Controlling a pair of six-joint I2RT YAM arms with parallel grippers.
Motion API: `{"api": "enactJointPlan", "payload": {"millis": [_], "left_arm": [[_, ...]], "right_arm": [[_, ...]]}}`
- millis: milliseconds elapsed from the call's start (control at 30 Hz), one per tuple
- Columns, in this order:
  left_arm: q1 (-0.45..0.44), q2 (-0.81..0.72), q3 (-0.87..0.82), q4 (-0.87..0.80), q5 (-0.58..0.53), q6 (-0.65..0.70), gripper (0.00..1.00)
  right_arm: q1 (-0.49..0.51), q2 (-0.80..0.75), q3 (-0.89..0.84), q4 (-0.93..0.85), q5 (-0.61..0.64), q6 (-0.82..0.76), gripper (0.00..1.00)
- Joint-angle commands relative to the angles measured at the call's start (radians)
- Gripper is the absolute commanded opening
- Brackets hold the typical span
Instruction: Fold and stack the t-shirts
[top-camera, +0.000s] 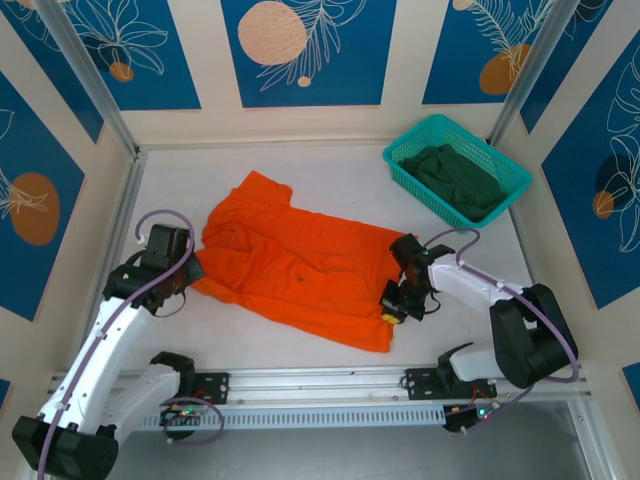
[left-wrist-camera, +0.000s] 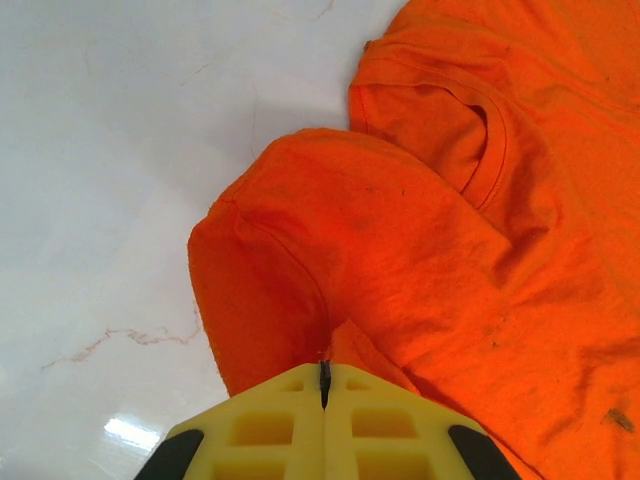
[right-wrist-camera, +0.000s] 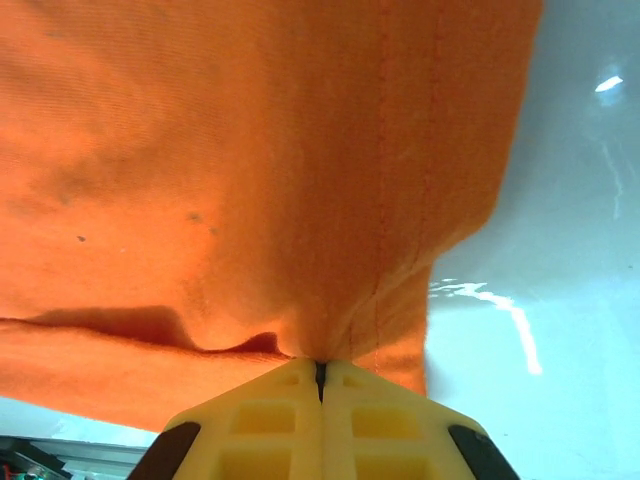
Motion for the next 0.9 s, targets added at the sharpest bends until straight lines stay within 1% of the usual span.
{"api": "enactJointPlan", "payload": {"millis": [0, 100, 200, 267, 367, 467, 567, 633, 733, 867], "left_arm": [[-0.003, 0.008, 0.036, 0.013, 0.003, 0.032, 0.0], [-0.006, 0.018, 0.034, 0.035, 0.024, 0.042, 0.0], [-0.008, 0.043, 0.041, 0.071, 0.067, 0.055, 0.0], [-0.009, 0.068, 0.055, 0.113, 0.113, 0.076, 0.0], [-0.01, 0.149, 0.127, 0.149, 0.171, 0.102, 0.0], [-0.01, 0.289, 0.28, 0.134, 0.238, 0.141, 0.0], [-0.01, 0.443, 0.503, 0.087, 0.312, 0.195, 0.0], [-0.009, 0.54, 0.648, 0.051, 0.334, 0.22, 0.0], [0.001, 0.673, 0.789, -0.019, 0.355, 0.228, 0.0], [0.022, 0.842, 0.898, -0.061, 0.402, 0.215, 0.0]], "right_arm": [[0.007, -0.065, 0.056, -0.059, 0.015, -0.003, 0.01], [0.006, -0.124, 0.1, -0.062, 0.026, 0.008, 0.0], [-0.003, -0.154, 0.162, -0.045, 0.03, 0.019, 0.0], [-0.016, -0.151, 0.221, -0.035, 0.031, 0.017, 0.0], [-0.048, -0.105, 0.343, -0.026, 0.024, -0.005, 0.0], [-0.092, -0.025, 0.488, -0.023, 0.001, -0.034, 0.0], [-0.144, 0.056, 0.645, -0.029, -0.043, -0.053, 0.0], [-0.171, 0.092, 0.729, -0.02, -0.066, -0.062, 0.0], [-0.195, 0.131, 0.768, 0.013, -0.082, -0.06, 0.0], [-0.255, 0.226, 0.791, 0.06, -0.136, -0.017, 0.0]]}}
